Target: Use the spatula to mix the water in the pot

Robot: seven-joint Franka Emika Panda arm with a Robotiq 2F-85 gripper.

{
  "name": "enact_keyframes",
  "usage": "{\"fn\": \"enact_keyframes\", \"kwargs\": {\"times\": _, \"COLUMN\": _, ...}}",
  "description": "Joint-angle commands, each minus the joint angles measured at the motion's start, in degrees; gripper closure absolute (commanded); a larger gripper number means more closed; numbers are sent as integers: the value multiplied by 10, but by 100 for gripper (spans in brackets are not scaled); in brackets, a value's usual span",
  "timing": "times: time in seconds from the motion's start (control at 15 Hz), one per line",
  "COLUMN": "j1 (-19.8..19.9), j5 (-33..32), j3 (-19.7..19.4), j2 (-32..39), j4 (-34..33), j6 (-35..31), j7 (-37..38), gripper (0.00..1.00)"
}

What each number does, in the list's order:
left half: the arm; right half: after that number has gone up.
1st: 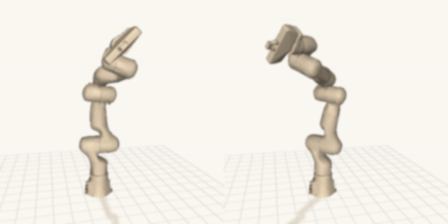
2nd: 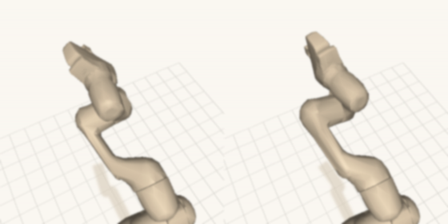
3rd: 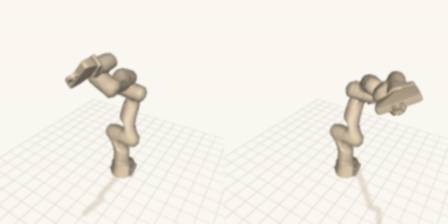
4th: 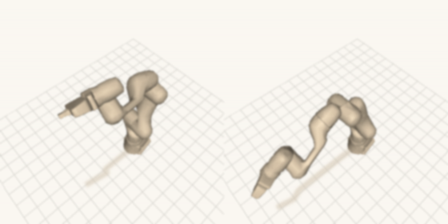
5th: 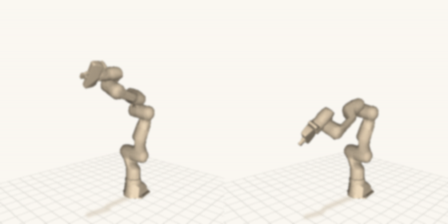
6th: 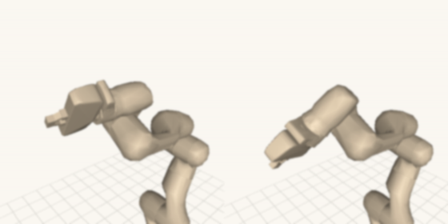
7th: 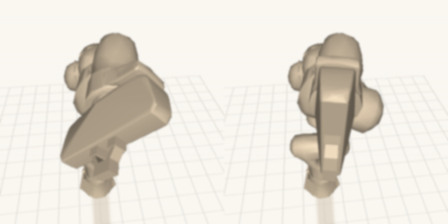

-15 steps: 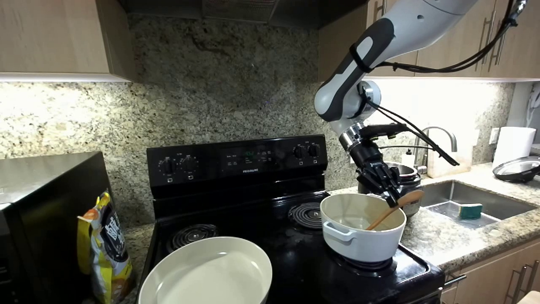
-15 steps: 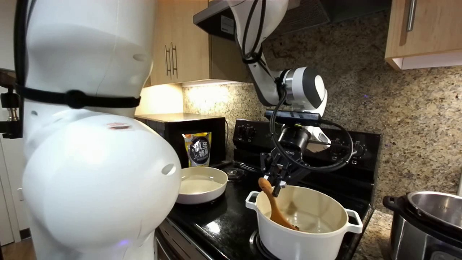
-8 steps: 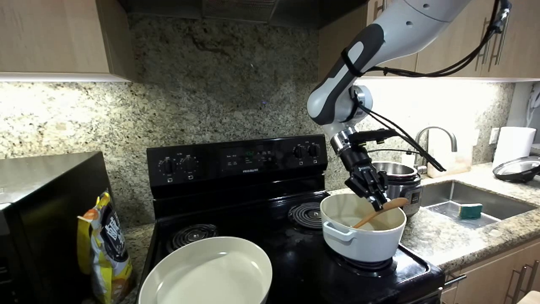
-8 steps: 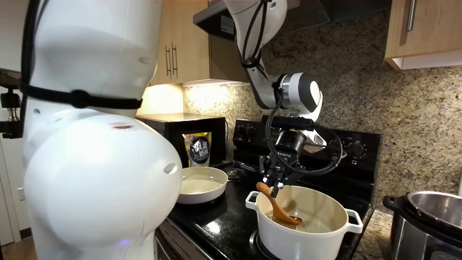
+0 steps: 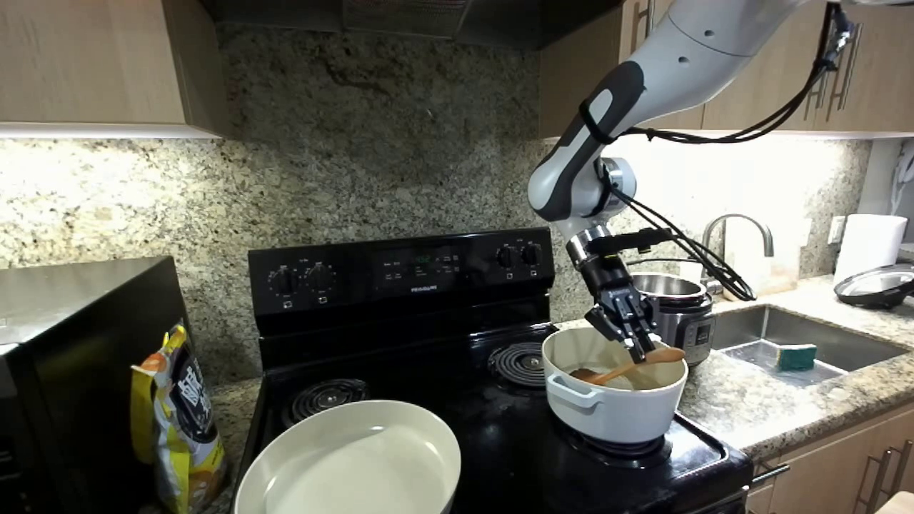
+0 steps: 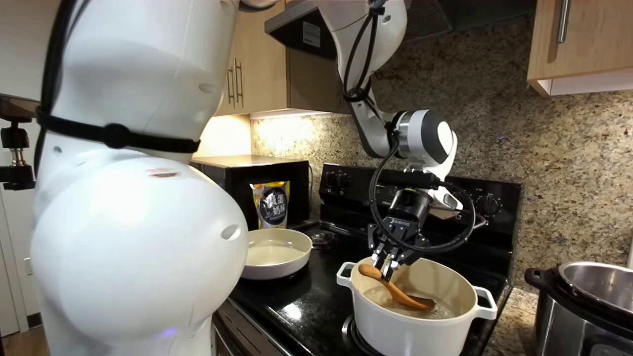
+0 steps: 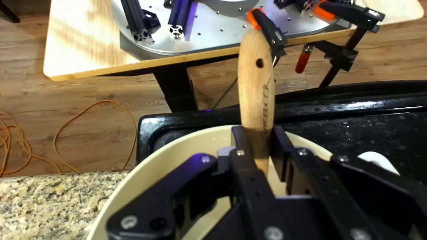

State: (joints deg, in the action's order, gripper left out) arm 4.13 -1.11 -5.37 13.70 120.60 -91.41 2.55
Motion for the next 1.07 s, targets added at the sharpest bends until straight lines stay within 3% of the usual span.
{"fn": "enact_keyframes", "kwargs": {"times": 0.0, "j1": 12, "j5": 6, "j3": -9, "j2": -5, "j4": -2, "j6": 6, "j7": 17, "gripper": 93}}
{"fn": "enact_keyframes", "kwargs": {"times": 0.6, "j1": 4, "j5": -16, "j3": -8, "j2": -40, "j4": 36, "j6": 10, "j7": 5, "gripper": 93}}
{"fn": "enact_keyframes", "kwargs": {"times": 1.0, "j1": -22, "j5": -25, "j3": 11, "j2": -25, "j4": 39, "j6": -10, "j7": 55, "gripper": 93}}
